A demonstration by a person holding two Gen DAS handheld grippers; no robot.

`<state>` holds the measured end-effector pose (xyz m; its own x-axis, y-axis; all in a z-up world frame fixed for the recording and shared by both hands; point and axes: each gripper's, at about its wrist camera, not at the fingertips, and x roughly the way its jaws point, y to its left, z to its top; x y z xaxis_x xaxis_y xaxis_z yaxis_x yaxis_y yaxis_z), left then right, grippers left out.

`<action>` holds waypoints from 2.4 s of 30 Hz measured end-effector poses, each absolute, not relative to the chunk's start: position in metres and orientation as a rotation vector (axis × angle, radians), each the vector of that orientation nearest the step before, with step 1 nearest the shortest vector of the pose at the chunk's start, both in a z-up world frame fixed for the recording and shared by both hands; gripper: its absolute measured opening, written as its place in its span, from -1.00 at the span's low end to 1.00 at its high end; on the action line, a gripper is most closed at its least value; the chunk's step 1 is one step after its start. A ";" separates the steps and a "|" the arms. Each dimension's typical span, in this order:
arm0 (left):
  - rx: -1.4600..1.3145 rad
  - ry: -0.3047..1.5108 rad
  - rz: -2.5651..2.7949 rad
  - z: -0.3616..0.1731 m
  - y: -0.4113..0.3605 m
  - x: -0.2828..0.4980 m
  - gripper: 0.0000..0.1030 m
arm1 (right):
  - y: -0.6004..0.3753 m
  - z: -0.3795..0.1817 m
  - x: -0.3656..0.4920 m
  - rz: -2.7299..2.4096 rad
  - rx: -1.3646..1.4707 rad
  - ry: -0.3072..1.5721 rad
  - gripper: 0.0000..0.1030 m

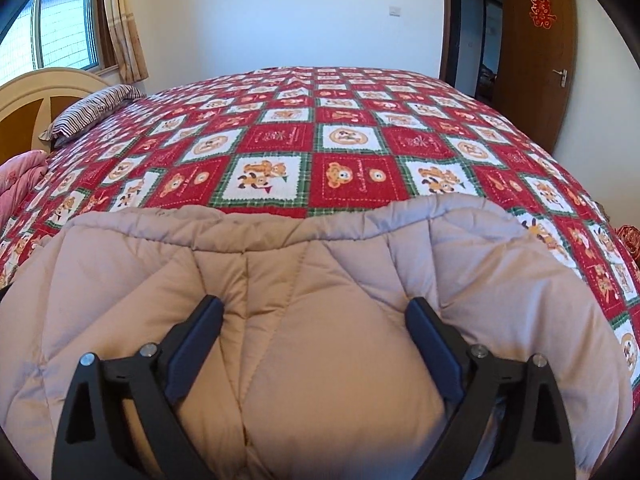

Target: Fold large clothes

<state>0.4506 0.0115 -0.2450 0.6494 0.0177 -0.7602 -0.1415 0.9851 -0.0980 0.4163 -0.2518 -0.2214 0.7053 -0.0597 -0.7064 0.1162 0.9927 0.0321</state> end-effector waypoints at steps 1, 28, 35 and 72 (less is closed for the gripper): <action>-0.152 0.863 0.092 -0.245 0.011 0.451 0.99 | -0.252 -0.222 0.417 -0.099 0.076 0.786 0.85; -0.177 0.769 0.061 -0.182 -0.001 0.412 0.98 | -0.237 -0.206 0.420 -0.186 -0.034 0.849 0.82; -0.015 0.795 0.029 -0.204 -0.055 0.399 0.98 | -0.188 -0.190 0.391 -0.128 -0.036 0.778 0.83; -0.050 0.800 0.066 -0.237 -0.059 0.406 0.99 | -0.185 -0.235 0.405 -0.194 -0.062 0.859 1.00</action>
<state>0.4062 -0.0587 -0.2369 0.6948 0.0398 -0.7181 -0.0779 0.9968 -0.0202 0.4051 -0.1854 -0.2351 0.6366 -0.1944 -0.7463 0.1448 0.9806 -0.1320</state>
